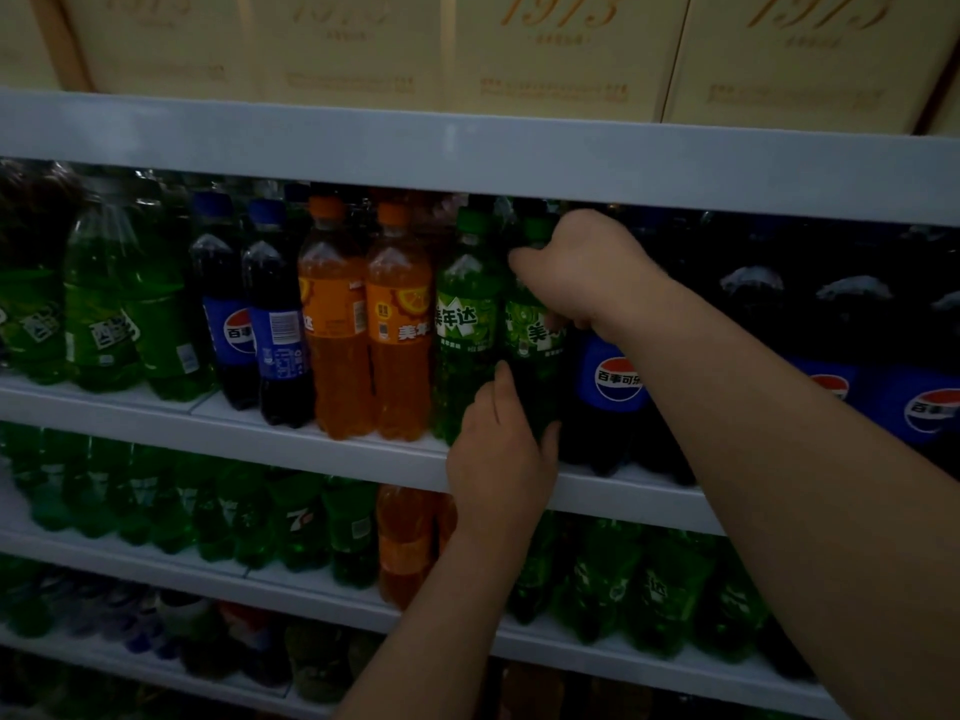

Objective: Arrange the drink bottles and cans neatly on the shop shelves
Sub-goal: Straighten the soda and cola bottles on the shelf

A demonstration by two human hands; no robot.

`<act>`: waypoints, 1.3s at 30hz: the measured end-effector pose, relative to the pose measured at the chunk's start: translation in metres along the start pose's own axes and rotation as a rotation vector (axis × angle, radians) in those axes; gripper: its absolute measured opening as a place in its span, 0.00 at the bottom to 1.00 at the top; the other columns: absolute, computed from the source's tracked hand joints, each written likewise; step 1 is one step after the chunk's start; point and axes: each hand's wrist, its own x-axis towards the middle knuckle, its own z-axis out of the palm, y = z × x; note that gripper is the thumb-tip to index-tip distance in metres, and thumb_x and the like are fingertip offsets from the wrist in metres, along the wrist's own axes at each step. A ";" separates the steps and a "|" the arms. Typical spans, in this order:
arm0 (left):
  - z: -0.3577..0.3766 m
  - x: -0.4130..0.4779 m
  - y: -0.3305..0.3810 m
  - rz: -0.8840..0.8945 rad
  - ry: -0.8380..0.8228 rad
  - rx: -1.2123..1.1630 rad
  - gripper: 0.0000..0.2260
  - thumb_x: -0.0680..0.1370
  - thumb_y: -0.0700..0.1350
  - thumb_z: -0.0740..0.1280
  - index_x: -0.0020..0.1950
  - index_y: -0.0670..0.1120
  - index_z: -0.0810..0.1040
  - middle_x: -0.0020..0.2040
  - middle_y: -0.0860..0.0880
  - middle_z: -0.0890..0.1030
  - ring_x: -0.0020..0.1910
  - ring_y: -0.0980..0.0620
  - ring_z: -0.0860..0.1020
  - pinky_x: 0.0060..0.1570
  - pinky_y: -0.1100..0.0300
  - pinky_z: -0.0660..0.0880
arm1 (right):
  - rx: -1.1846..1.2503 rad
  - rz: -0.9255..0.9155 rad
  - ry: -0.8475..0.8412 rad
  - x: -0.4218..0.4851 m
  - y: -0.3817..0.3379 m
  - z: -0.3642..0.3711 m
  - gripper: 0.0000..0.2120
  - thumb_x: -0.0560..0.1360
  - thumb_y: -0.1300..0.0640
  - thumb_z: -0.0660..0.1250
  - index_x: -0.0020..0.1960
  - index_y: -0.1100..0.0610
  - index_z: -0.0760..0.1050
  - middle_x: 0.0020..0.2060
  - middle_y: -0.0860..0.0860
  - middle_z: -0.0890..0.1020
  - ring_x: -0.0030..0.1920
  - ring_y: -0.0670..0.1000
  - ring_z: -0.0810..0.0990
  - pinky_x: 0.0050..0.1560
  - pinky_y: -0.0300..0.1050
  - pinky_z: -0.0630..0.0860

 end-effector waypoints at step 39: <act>-0.033 -0.018 -0.059 -0.173 0.200 -0.013 0.17 0.76 0.47 0.65 0.64 0.46 0.74 0.58 0.46 0.77 0.59 0.52 0.72 0.58 0.63 0.67 | 0.340 -0.303 0.169 -0.097 0.079 0.121 0.07 0.76 0.51 0.63 0.48 0.52 0.78 0.41 0.42 0.77 0.42 0.38 0.75 0.40 0.25 0.67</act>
